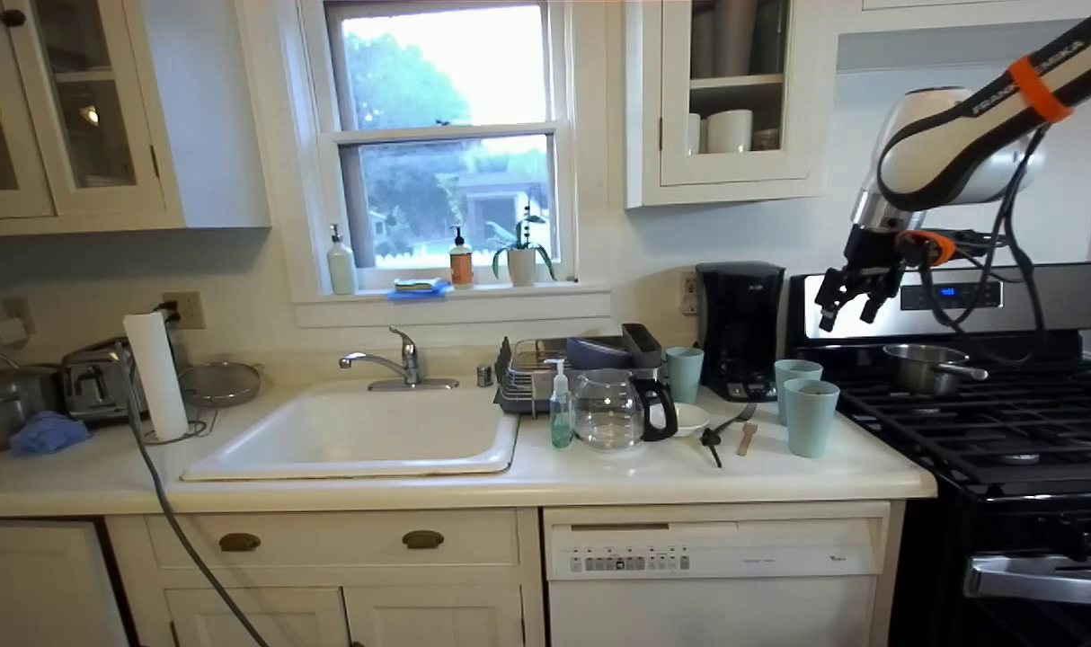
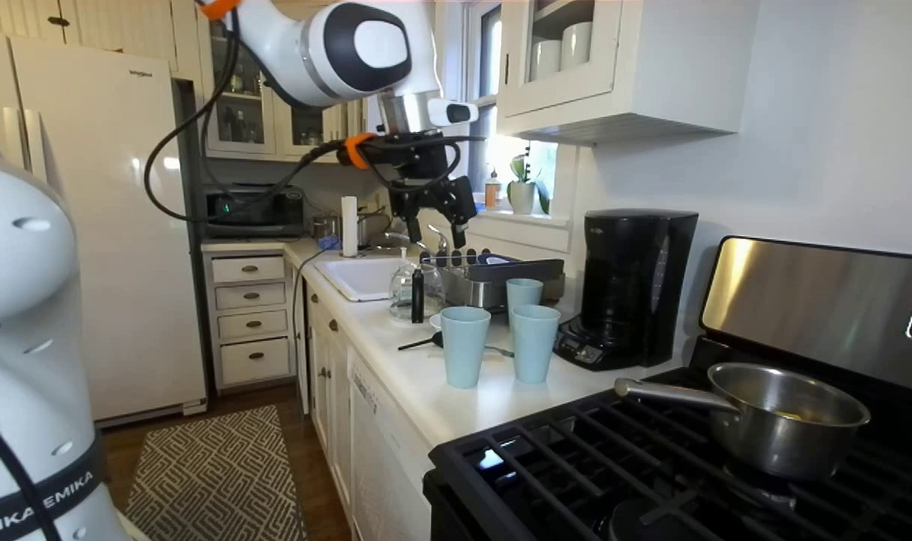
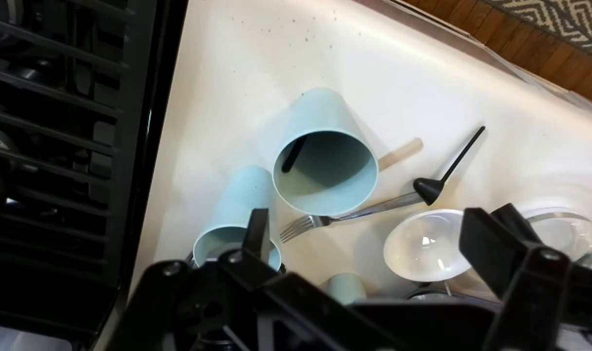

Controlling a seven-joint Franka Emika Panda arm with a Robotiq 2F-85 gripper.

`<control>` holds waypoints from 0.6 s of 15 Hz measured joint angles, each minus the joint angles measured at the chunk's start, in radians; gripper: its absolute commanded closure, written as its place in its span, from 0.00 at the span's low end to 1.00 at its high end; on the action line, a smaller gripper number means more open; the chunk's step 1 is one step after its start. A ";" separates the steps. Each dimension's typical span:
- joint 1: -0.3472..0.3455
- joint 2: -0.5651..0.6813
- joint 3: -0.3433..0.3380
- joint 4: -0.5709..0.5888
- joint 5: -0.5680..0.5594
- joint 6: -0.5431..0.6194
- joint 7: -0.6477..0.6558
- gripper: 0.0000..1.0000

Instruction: Put the cup on the stove

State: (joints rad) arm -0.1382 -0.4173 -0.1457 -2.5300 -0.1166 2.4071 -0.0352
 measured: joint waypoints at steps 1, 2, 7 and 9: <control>0.000 0.059 0.005 0.050 0.000 0.000 0.012 0.00; 0.000 0.118 0.008 0.102 0.000 0.000 0.025 0.00; -0.001 0.378 0.008 0.336 0.002 0.003 0.080 0.00; -0.003 0.463 0.005 0.412 0.002 0.006 0.092 0.00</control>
State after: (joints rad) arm -0.1409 0.0461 -0.1404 -2.1179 -0.1148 2.4133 0.0567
